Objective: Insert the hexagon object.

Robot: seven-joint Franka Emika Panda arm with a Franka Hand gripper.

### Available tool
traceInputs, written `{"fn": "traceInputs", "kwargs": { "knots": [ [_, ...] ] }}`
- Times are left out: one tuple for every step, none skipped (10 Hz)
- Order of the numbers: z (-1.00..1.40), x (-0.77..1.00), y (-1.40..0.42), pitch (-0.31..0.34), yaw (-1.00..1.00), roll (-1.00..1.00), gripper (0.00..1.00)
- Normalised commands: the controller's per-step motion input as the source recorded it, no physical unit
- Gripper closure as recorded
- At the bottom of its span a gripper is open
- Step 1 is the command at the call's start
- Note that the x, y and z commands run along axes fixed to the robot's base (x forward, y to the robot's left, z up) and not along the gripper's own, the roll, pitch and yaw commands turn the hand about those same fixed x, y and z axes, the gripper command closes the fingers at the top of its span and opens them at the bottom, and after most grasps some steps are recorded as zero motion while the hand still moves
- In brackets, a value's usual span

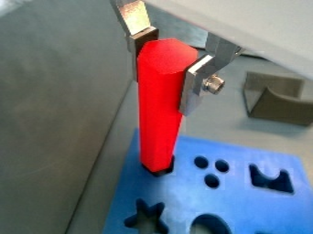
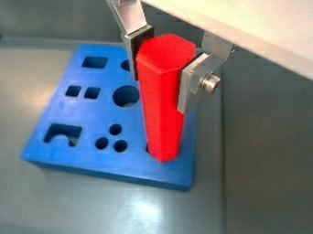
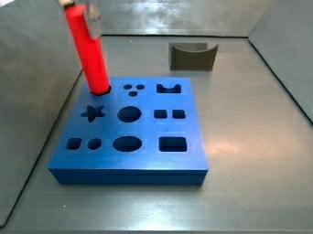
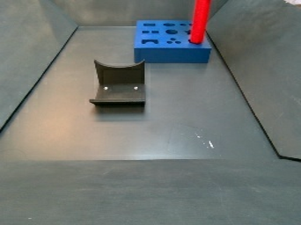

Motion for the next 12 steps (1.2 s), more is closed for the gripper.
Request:
{"fn": "traceInputs", "kwargs": {
  "knots": [
    [-0.14, 0.0, 0.13, 0.0, -0.24, -0.17, 1.0],
    [0.0, 0.03, 0.01, 0.014, -0.02, -0.03, 1.0],
    [-0.08, 0.14, 0.0, 0.0, -0.08, -0.11, 1.0],
    [-0.24, 0.18, 0.0, 0.0, -0.1, -0.21, 1.0],
    [-0.29, 0.2, 0.0, 0.0, -0.1, -0.23, 1.0],
    [-0.27, 0.27, -0.02, 0.0, -0.08, -0.24, 1.0],
    [-0.32, 0.19, -0.01, 0.0, -0.07, -0.23, 1.0],
    [-0.33, 0.04, -0.06, 0.0, -0.04, -0.18, 1.0],
    [-0.24, 0.0, -0.16, 0.0, 0.0, -0.1, 1.0],
    [-0.18, 0.0, -0.19, 0.014, 0.01, 0.0, 1.0],
    [-0.13, 0.0, -0.17, 0.034, 0.05, 0.0, 1.0],
    [-0.13, 0.05, -0.13, 0.047, 0.03, 0.0, 1.0]
  ]
}}
